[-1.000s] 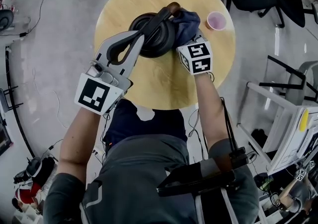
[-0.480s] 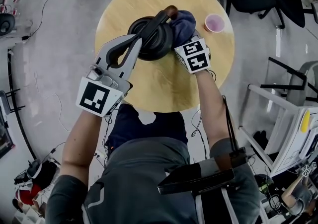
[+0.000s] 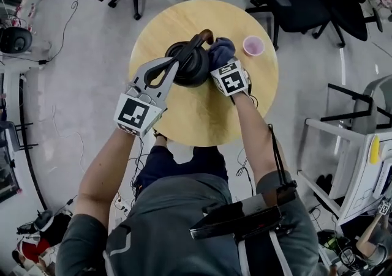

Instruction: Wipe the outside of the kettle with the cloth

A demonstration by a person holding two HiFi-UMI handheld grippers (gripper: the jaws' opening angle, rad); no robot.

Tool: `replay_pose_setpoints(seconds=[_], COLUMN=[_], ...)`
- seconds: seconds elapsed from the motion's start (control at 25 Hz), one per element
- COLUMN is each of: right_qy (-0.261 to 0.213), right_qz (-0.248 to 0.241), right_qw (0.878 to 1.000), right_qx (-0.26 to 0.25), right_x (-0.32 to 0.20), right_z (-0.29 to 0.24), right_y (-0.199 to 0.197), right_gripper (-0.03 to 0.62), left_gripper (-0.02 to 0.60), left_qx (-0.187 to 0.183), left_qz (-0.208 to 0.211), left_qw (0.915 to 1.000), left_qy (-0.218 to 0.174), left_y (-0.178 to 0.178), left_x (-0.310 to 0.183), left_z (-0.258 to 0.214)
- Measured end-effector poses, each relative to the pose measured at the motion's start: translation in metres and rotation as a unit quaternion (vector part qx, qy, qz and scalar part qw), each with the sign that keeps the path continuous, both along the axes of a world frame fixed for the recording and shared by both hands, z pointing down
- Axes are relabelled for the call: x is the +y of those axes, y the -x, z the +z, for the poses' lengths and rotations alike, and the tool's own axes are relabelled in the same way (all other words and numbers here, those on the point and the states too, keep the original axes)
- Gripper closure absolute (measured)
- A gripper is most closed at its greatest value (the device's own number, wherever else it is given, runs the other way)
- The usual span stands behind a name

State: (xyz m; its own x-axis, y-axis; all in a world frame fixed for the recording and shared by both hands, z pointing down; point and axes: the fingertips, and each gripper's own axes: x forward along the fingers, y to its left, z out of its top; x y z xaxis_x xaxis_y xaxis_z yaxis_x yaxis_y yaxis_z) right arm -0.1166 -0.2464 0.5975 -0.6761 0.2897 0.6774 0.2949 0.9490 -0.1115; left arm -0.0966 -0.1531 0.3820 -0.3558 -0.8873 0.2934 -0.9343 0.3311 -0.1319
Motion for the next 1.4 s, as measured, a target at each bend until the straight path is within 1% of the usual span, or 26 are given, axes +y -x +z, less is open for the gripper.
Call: replay_pose_setpoints(seconds=[0.08,0.16,0.24,0.28,0.36,0.44,0.48,0.56,0.64,0.72,0.84,0.96,1.04,1.12,1.2,1.28,1.32,1.4], right_qy=[-0.001,0.002,0.007,0.009,0.021,0.041,0.051,0.075,0.096,0.105,0.103,0.093,0.083,0.062,0.046,0.038,0.032,0.021], right_qz=[0.015,0.026,0.032,0.034,0.04,0.038,0.04,0.058,0.087,0.11,0.139,0.159,0.161,0.157,0.153,0.152,0.154,0.162], right_qw=[1.0,0.999,0.998,0.998,0.997,0.996,0.995,0.993,0.989,0.987,0.984,0.983,0.983,0.983,0.981,0.976,0.973,0.966], right_qx=[0.021,0.038,0.048,0.054,0.065,0.071,0.071,0.071,0.066,0.058,0.032,-0.007,-0.038,-0.075,-0.114,-0.151,-0.169,-0.199], right_x=[0.002,0.008,0.014,0.018,0.031,0.048,0.056,0.065,0.07,0.077,0.085,0.089,0.092,0.096,0.102,0.108,0.109,0.109], right_z=[0.001,0.0,-0.005,-0.008,-0.013,-0.018,-0.022,-0.034,-0.047,-0.062,-0.089,-0.127,-0.16,-0.198,-0.238,-0.277,-0.294,-0.326], right_y=[-0.014,-0.034,-0.051,-0.06,-0.077,-0.097,-0.108,-0.128,-0.144,-0.153,-0.161,-0.162,-0.159,-0.154,-0.147,-0.142,-0.141,-0.144], right_gripper=[0.545,0.545,0.545,0.545,0.545,0.545,0.545,0.545,0.545,0.545,0.545,0.545,0.543,0.543,0.543,0.543,0.543,0.543], left_gripper=[0.572,0.572,0.572,0.571,0.571,0.571,0.571,0.571,0.572,0.572,0.572,0.572,0.572,0.572,0.572,0.572,0.572,0.572], left_qx=[0.002,-0.001,0.016,0.032,0.063,0.074,0.071,0.063,0.069,0.082,0.096,0.089,0.083,0.082,0.082,0.077,0.078,0.091], left_qz=[0.014,0.024,0.028,0.024,0.002,-0.012,-0.007,0.014,0.032,0.04,0.036,0.038,0.056,0.075,0.092,0.1,0.106,0.133], left_qw=[0.9999,0.9993,0.9987,0.9985,0.998,0.9969,0.9971,0.9976,0.9968,0.9954,0.9936,0.9937,0.9924,0.9901,0.9886,0.9882,0.9869,0.9795], left_qy=[0.007,0.027,0.039,0.036,0.009,-0.022,-0.028,-0.026,-0.024,-0.031,-0.047,-0.056,-0.072,-0.085,-0.087,-0.087,-0.093,-0.121], left_y=[-0.003,-0.008,-0.009,-0.007,-0.001,0.0,-0.005,-0.015,-0.02,-0.02,-0.016,-0.009,-0.009,-0.01,-0.01,-0.01,-0.011,-0.021], left_x=[0.0,0.002,0.003,0.005,0.016,0.032,0.038,0.048,0.059,0.077,0.111,0.133,0.14,0.145,0.149,0.152,0.152,0.151], left_z=[0.0,0.001,-0.001,-0.004,-0.013,-0.024,-0.028,-0.036,-0.043,-0.051,-0.063,-0.079,-0.097,-0.116,-0.129,-0.141,-0.149,-0.17])
